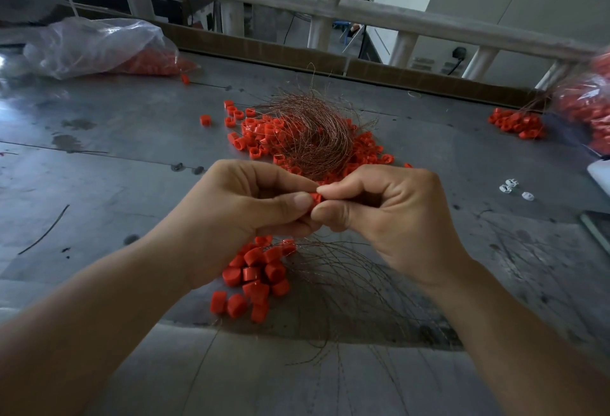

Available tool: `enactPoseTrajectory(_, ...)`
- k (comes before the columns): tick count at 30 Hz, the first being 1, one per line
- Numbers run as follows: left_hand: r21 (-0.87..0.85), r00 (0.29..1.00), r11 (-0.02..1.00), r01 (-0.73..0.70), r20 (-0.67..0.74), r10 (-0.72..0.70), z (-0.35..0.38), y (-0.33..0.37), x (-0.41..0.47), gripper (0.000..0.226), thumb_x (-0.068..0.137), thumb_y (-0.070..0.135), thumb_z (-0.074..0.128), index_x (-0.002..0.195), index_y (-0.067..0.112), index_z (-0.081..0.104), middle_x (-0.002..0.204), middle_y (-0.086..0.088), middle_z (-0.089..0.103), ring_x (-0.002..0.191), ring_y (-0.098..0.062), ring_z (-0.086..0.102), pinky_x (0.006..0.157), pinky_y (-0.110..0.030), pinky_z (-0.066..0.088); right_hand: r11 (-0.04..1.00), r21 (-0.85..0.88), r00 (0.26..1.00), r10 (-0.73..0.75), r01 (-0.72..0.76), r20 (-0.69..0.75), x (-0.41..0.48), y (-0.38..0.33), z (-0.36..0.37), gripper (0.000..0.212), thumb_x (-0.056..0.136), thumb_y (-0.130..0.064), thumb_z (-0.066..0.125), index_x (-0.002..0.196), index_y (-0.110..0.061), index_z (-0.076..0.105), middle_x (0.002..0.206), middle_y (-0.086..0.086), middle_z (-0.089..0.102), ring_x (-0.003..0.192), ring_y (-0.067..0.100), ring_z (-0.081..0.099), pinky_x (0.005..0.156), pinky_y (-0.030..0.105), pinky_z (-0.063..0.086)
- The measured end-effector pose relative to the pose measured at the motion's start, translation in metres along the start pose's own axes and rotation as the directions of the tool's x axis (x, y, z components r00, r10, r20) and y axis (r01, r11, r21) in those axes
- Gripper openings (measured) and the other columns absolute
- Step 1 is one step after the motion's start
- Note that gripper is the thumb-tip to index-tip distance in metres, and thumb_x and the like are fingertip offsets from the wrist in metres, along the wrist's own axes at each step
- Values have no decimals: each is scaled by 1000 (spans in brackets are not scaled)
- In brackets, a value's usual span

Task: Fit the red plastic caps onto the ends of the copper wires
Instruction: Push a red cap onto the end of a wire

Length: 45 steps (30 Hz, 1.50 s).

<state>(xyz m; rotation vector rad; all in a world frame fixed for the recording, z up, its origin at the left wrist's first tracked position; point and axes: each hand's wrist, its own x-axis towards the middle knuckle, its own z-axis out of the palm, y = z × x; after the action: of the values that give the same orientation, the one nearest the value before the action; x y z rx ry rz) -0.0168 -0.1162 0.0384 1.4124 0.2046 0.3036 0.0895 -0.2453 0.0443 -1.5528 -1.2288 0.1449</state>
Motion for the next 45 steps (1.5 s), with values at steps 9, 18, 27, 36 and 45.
enactPoseTrajectory(9, -30, 994, 999, 19, 110, -16, -4, 0, -1, 24, 59, 15, 73, 83, 17, 72, 75, -12, 71, 67, -19, 70, 57, -21, 54, 998, -54, 990, -4, 12, 143, 1, 0, -3, 31, 65, -32, 70, 96, -30, 65, 78, -8, 62, 76, 6, 60, 71, 20, 51)
enactPoseTrajectory(18, 92, 987, 990, -108, 130, 96, 3, -2, -6, 45, 66, 34, 75, 106, 18, 61, 80, -14, 71, 73, -25, 70, 63, -23, 55, 940, -319, 974, -46, 118, 223, 0, -4, 0, 14, 81, -22, 57, 84, -9, 63, 78, -10, 47, 71, 1, 48, 62, 11, 38)
enactPoseTrajectory(27, 182, 981, 967, -179, 111, 161, 6, -2, -9, 53, 61, 25, 67, 112, 23, 54, 78, -15, 70, 70, -24, 69, 63, -25, 56, 869, -466, 961, -37, 165, 272, -4, 0, 9, 15, 82, -12, 46, 89, -2, 54, 86, -1, 43, 74, 12, 45, 60, 15, 38)
enactPoseTrajectory(36, -34, 975, 997, -73, 209, 79, -6, 3, -5, 35, 66, 24, 68, 102, 23, 70, 75, -10, 72, 67, -21, 70, 56, -21, 54, 995, 90, 972, 22, -45, 235, 1, -1, -2, 9, 72, -29, 64, 81, -28, 63, 75, -12, 56, 69, 0, 57, 64, 16, 45)
enactPoseTrajectory(45, -76, 990, 994, -74, 111, 82, -1, 0, -4, 23, 57, 24, 67, 79, 21, 76, 68, -7, 72, 63, -14, 70, 56, -16, 53, 986, 29, 981, -162, 166, -108, -3, 3, 6, 16, 63, -23, 73, 77, -17, 69, 72, -13, 64, 66, 2, 64, 61, 17, 50)
